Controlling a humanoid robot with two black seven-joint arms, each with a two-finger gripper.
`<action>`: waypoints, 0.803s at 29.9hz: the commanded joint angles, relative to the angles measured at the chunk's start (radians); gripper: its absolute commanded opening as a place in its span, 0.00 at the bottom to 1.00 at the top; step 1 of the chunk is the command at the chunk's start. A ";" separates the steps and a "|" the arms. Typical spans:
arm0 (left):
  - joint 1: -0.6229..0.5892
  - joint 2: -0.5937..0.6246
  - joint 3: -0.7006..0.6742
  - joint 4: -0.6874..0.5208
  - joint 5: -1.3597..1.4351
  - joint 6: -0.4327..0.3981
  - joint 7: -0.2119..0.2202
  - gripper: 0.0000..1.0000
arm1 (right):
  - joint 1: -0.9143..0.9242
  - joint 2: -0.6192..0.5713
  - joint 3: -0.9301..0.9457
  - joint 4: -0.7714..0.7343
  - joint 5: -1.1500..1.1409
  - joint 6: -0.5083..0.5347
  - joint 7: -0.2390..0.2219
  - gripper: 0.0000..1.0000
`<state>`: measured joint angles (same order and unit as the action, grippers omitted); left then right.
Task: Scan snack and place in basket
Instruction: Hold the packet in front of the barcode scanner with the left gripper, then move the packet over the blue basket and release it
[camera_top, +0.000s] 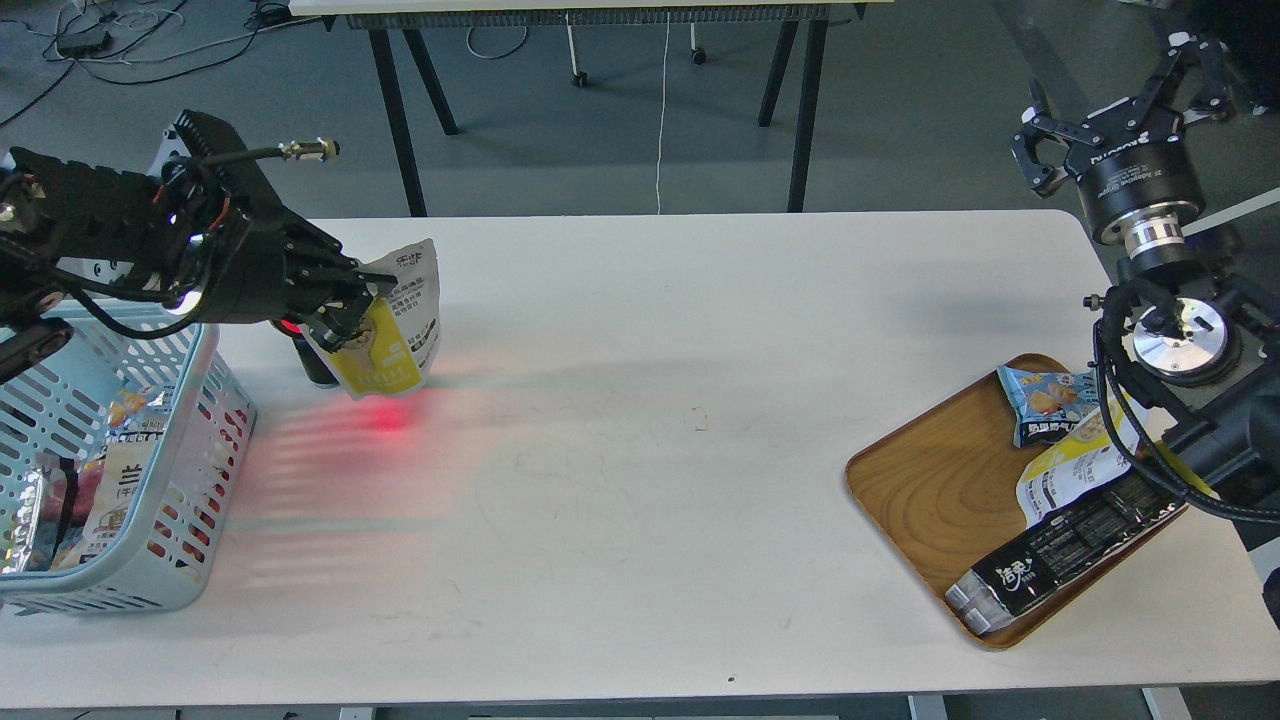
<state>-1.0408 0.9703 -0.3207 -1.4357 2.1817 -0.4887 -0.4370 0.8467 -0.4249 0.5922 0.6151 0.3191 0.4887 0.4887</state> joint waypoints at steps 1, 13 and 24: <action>0.004 -0.002 0.000 -0.009 0.000 0.000 -0.003 0.00 | 0.000 0.000 0.000 0.000 0.000 0.000 0.000 1.00; 0.008 0.041 0.003 -0.160 0.000 0.000 -0.005 0.00 | 0.000 0.000 -0.002 -0.009 0.000 0.000 0.000 1.00; 0.001 0.217 -0.084 -0.273 0.000 0.000 -0.046 0.00 | -0.002 -0.002 0.000 -0.023 0.000 0.000 0.000 1.00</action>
<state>-1.0399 1.1432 -0.3765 -1.6925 2.1816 -0.4887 -0.4799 0.8463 -0.4303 0.5910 0.6010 0.3191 0.4887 0.4887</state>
